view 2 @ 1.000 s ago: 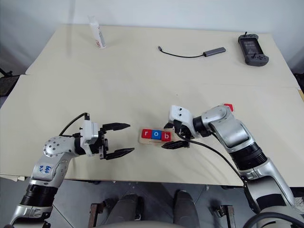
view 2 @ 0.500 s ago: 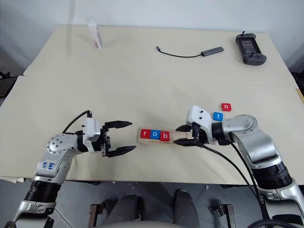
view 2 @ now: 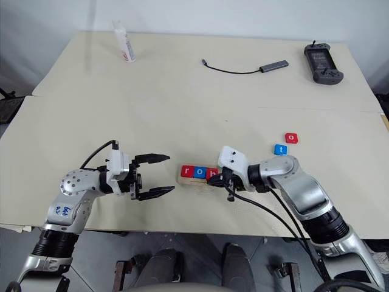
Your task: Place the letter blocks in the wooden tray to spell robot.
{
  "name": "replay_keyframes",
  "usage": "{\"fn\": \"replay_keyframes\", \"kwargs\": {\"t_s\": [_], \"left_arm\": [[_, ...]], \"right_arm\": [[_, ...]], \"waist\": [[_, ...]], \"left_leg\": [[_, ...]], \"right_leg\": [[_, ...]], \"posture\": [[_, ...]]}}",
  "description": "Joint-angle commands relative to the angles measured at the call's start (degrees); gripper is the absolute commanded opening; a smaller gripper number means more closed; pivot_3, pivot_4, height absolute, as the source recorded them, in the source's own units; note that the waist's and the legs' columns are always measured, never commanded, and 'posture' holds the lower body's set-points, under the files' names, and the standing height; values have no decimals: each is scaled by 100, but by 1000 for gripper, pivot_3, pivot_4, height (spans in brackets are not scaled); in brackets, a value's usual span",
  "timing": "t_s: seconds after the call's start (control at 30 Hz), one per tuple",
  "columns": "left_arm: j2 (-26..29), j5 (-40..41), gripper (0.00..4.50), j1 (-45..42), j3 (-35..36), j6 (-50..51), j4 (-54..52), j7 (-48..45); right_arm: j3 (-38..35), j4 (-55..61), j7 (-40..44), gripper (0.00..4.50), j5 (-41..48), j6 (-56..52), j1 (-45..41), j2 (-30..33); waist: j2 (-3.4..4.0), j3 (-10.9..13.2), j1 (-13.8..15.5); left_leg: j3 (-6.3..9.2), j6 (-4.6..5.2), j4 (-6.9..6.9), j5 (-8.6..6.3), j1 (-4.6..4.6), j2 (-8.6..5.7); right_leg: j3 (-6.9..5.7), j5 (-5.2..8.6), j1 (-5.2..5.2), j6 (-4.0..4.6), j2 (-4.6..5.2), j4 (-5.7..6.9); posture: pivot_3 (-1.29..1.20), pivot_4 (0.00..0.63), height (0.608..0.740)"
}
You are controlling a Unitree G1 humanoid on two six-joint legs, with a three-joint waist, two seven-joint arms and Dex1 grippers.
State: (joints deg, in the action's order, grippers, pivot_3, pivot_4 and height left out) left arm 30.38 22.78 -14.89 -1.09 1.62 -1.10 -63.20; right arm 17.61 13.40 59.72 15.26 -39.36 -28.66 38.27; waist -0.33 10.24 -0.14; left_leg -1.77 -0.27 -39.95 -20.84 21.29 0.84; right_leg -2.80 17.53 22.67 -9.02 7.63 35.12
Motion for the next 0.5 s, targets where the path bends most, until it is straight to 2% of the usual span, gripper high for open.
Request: {"fn": "replay_keyframes", "kwargs": {"t_s": [0.03,0.27,0.4,0.5], "left_arm": [[-14,-5,4500,44,23,-68,-115,52],[-81,-18,4500,56,-29,-85,-125,85],[-58,-3,4500,37,-9,-114,-58,10],[-14,8,4500,1,30,-169,86,-104]], "right_arm": [[-102,41,-75,40,15,-44,-97,-11],[-318,185,-169,40,203,-92,37,6],[-1139,693,-31,40,721,171,649,206],[-1895,1111,-1,638,1028,262,1378,472]], "waist": [[0,0,4],[0,0,1],[0,0,34],[0,0,69]], "left_leg": [[0,0,0,0,0,0],[1,0,0,0,0,0],[4,0,2,0,3,-1],[4,3,3,-2,6,-3]], "right_leg": [[0,0,0,0,0,-1],[-1,0,0,0,0,0],[-2,0,0,0,0,-2],[-3,0,-1,0,1,-8]], "posture": [[0,150,740],[0,150,740],[0,150,740],[0,150,740]]}}
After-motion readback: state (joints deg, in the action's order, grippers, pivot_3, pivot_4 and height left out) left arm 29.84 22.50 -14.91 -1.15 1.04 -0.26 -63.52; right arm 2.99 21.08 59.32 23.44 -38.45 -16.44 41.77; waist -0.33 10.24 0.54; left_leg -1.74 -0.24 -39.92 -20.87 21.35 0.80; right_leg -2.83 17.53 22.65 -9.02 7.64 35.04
